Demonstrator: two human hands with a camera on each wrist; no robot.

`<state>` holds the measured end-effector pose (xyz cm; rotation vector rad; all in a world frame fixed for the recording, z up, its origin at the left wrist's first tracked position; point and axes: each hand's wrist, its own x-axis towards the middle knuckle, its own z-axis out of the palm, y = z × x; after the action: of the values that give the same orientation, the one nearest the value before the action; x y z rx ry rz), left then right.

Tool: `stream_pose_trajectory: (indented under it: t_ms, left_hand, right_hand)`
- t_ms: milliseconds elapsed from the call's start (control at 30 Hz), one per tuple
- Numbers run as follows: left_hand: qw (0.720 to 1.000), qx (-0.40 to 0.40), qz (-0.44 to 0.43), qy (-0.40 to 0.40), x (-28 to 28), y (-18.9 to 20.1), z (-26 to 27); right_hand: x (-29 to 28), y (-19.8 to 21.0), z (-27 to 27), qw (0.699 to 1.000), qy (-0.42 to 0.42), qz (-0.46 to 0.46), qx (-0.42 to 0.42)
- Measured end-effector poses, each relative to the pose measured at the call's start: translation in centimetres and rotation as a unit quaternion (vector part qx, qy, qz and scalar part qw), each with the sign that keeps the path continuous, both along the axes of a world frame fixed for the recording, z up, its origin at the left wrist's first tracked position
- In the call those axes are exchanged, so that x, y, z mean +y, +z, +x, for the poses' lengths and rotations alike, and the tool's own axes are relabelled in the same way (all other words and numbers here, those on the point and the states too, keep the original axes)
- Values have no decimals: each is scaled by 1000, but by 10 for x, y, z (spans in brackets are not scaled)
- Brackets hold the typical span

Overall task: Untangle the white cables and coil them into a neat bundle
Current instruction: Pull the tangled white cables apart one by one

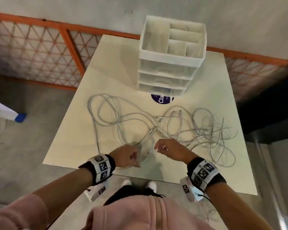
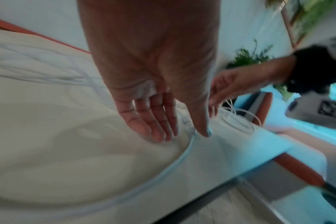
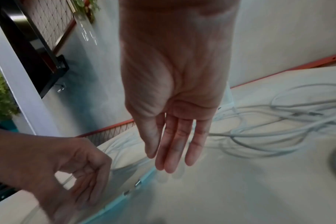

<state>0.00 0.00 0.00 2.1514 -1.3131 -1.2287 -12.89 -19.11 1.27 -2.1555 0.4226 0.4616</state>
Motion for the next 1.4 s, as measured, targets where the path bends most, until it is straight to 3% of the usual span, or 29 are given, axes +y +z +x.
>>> stream_pose_trajectory:
  t_ms: [133, 200, 333, 433, 567, 633, 767, 900, 1033, 1167, 1267, 1400]
  left_hand:
    - [992, -85, 32, -89, -7, 1, -8]
    - [993, -63, 34, -93, -12, 6, -4]
    - [991, 28, -128, 16, -38, 45, 14]
    - [962, 96, -245, 67, -61, 88, 19]
    - [924, 128, -336, 131, -82, 125, 29]
    - [901, 153, -373, 164, -84, 134, 36]
    - [858, 215, -390, 257, -73, 140, 53]
    - [854, 216, -376, 289, -65, 138, 57]
    - [886, 118, -356, 273, -56, 125, 59]
    - [909, 116, -332, 224, -64, 125, 54]
    - [906, 72, -353, 222, -74, 144, 54]
    - [866, 19, -421, 270, -81, 170, 56]
  right_hand:
    - [7, 1, 17, 1000, 24, -2, 11]
    - [8, 0, 17, 999, 20, 30, 25]
    - [2, 16, 25, 994, -20, 103, 7]
    - [1, 42, 36, 977, -54, 200, -52]
    - [6, 71, 50, 959, -12, 270, -80]
    - [1, 74, 54, 969, -4, 229, -92]
    - [-26, 68, 53, 994, 50, 55, -77]
    - [-53, 73, 55, 990, 82, -65, -96]
    - [-65, 116, 65, 987, 14, -43, -156]
    - [-51, 172, 73, 977, 22, -23, -211]
    - [-55, 182, 74, 969, -4, -4, -247]
    - [-67, 157, 69, 979, -24, 26, -201]
